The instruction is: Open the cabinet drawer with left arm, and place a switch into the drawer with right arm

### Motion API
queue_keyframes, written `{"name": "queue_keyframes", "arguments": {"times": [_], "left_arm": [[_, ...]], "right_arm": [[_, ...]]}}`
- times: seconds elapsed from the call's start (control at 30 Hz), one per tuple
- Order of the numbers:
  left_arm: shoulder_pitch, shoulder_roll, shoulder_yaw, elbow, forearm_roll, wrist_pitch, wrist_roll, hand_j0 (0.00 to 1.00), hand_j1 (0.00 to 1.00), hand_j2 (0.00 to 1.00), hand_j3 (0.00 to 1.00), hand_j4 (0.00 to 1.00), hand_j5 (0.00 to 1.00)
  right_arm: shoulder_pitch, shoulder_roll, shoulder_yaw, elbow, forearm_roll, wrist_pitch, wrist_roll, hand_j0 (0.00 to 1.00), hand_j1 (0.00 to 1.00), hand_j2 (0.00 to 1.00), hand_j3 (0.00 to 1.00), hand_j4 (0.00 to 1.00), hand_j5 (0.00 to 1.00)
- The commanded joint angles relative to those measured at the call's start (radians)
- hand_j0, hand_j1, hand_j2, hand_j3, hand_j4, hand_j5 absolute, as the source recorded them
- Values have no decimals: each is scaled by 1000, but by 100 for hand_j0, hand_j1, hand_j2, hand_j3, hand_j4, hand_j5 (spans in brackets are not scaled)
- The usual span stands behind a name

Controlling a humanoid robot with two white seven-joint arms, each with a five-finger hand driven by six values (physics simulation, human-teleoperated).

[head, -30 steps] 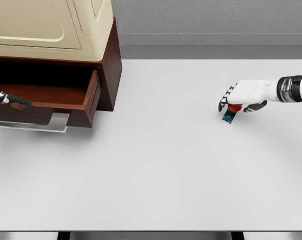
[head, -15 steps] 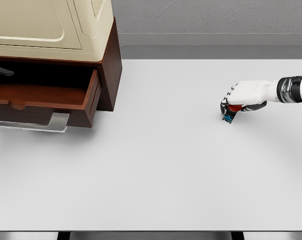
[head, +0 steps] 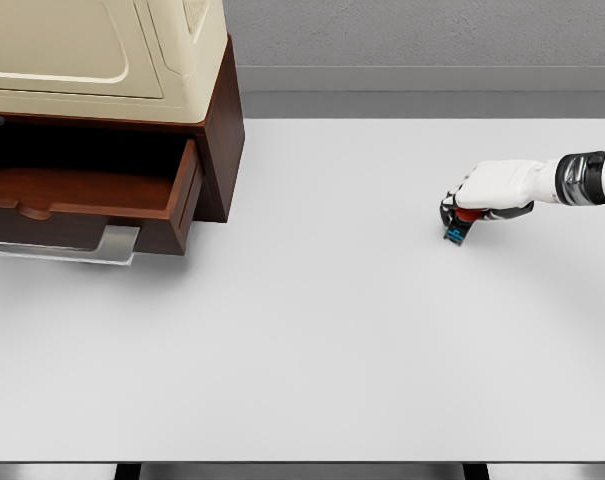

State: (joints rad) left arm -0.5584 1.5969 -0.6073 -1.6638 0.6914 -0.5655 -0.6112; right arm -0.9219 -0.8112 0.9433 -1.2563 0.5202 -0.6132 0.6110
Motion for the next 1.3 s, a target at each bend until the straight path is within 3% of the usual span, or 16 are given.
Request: {"name": "queue_keyframes", "arguments": {"times": [0.0,0.33,0.6,1.03,1.27], "left_arm": [[0,1,0,1,8,3,0,100,100,100,100,100,100],[0,0,-2,-1,8,3,0,100,100,100,100,100,100],[0,0,-3,-2,8,3,0,100,100,100,100,100,100],[2,-2,-3,-2,7,1,0,100,100,100,100,100,100],[2,0,-2,-4,7,3,0,100,100,100,100,100,100]], "right_arm": [[0,0,-5,0,-6,2,0,49,49,49,49,49,49],[12,90,-106,6,-20,2,0,50,50,50,50,50,50],[2,181,-113,5,-20,2,0,50,50,50,50,50,50],[-110,247,-28,0,-105,2,0,50,50,50,50,50,50],[-153,257,0,0,-129,2,0,41,41,41,41,41,41]]}}
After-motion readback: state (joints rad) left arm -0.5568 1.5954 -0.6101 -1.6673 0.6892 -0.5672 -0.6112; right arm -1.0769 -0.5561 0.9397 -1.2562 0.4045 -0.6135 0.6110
